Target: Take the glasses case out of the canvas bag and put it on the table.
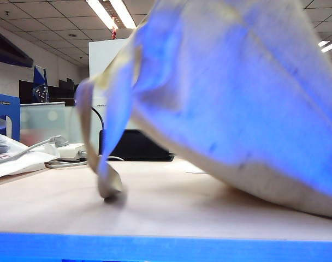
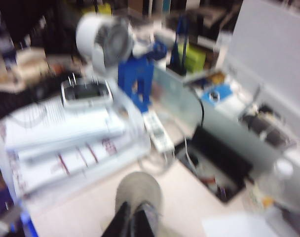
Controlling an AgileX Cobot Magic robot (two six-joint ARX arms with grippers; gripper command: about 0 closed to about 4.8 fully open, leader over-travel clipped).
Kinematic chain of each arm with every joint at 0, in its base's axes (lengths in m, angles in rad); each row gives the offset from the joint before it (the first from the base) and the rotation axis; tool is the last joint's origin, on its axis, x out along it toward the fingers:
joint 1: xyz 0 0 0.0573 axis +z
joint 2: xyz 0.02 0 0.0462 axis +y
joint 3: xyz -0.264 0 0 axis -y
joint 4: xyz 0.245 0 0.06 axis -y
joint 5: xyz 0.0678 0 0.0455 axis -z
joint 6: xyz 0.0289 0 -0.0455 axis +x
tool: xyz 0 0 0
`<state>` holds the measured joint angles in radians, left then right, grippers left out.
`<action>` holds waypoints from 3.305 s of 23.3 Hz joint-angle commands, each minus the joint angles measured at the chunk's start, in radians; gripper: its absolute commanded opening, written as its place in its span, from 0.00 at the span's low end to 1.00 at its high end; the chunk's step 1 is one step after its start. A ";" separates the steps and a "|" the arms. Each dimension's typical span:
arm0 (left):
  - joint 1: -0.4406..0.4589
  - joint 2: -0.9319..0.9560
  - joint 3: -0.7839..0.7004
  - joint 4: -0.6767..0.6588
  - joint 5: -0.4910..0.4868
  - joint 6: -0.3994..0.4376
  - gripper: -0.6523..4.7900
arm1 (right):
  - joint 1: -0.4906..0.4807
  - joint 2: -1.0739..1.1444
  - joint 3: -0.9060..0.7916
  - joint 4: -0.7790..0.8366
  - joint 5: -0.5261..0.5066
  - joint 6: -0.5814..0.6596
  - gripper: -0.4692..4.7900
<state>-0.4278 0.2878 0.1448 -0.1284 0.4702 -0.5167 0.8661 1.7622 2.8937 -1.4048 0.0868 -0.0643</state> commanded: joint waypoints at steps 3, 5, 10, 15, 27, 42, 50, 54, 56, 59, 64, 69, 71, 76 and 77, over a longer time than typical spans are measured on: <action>0.001 -0.001 0.004 0.011 0.003 0.000 1.00 | 0.002 -0.081 -0.217 0.016 0.005 0.008 0.08; 0.001 -0.001 0.004 0.010 0.003 0.000 1.00 | 0.005 -0.082 -0.263 0.016 -0.013 0.008 0.08; 0.001 -0.001 0.004 0.010 0.005 0.000 1.00 | 0.007 -0.124 -0.410 0.016 -0.019 0.009 0.08; 0.001 -0.001 0.004 0.010 0.005 0.000 1.00 | 0.006 -0.249 -0.687 0.080 -0.018 0.012 0.08; 0.002 0.021 0.000 0.003 -0.127 0.093 1.00 | 0.046 -0.452 -1.280 0.576 -0.125 0.116 0.08; -0.081 0.576 0.043 0.522 -0.138 0.204 1.00 | 0.209 -0.468 -1.185 0.676 -0.103 0.174 0.08; -0.359 1.096 0.245 0.761 -0.088 0.262 1.00 | 0.346 -0.473 -1.155 0.674 0.024 0.177 0.08; -0.372 1.150 0.317 0.808 -0.090 0.344 1.00 | 0.346 -0.520 -1.155 0.677 -0.003 0.177 0.08; -0.372 1.162 0.348 0.812 -0.092 0.417 1.00 | 0.360 -0.539 -1.155 0.676 -0.044 0.209 0.08; -0.372 1.223 0.381 0.821 -0.091 0.416 1.00 | 0.377 -0.562 -1.154 0.678 -0.069 0.229 0.08; -0.380 1.403 0.393 0.994 -0.061 0.294 1.00 | 0.397 -0.564 -1.134 0.730 -0.124 0.257 0.08; -0.448 1.435 0.542 1.015 -0.039 0.296 1.00 | 0.423 -0.532 -1.134 0.730 -0.172 0.327 0.08; -0.496 1.481 0.658 0.896 -0.035 0.326 1.00 | 0.433 -0.502 -1.129 0.734 -0.179 0.329 0.08; -0.549 1.557 0.728 0.692 -0.182 0.335 1.00 | 0.433 -0.477 -1.073 0.721 -0.169 0.330 0.08; -0.549 1.557 0.738 0.676 -0.182 0.359 1.00 | 0.433 -0.478 -1.072 0.710 -0.168 0.330 0.08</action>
<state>-0.9760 1.8511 0.8639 0.5568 0.3008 -0.1905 1.2968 1.2865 1.8153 -0.7067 -0.0788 0.2638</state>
